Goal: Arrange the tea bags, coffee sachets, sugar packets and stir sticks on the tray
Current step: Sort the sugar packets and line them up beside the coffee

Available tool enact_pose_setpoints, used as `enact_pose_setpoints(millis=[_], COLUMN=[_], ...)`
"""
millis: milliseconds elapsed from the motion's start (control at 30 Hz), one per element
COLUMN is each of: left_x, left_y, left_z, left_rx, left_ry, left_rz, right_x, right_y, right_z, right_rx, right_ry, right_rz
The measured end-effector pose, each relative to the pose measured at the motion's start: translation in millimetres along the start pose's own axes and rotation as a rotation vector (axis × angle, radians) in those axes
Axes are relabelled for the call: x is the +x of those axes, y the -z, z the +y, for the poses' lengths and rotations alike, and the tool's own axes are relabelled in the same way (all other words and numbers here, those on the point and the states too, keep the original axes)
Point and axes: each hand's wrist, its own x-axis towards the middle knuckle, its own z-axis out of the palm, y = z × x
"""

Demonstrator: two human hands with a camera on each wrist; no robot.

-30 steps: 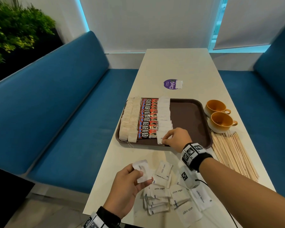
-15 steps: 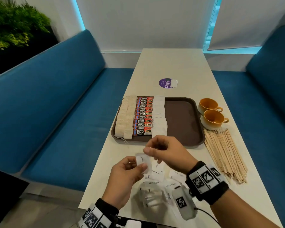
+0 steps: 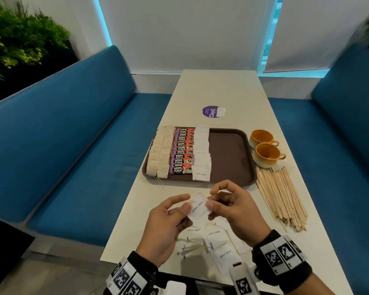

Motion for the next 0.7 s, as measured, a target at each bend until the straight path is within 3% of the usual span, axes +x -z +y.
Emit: enact_pose_setpoints(millis=[167,300,433,700], left_x=[-1.4,-2.2,-3.9,-3.5], left_y=[1.2,1.3,1.9,0.2], left_z=[-3.6,-1.5,3.2,5.1], left_rx=[0.083,0.154,0.188,-0.101], left_ry=[-0.05,-0.126,-0.164,0.077], left_rz=[-0.032,-0.029,-0.022,-0.083], right_x=[-2.9,-6.2,-5.6,-4.2], right_y=[5.0,6.1,5.0,6.0], right_z=[-3.1,-8.6,-8.8,1.7], right_rx=[-0.073,-0.222,-0.384,-0.204], right_ry=[0.056,0.079,0.145,0.176], right_rz=[0.074,-0.044,-0.027,-0.028])
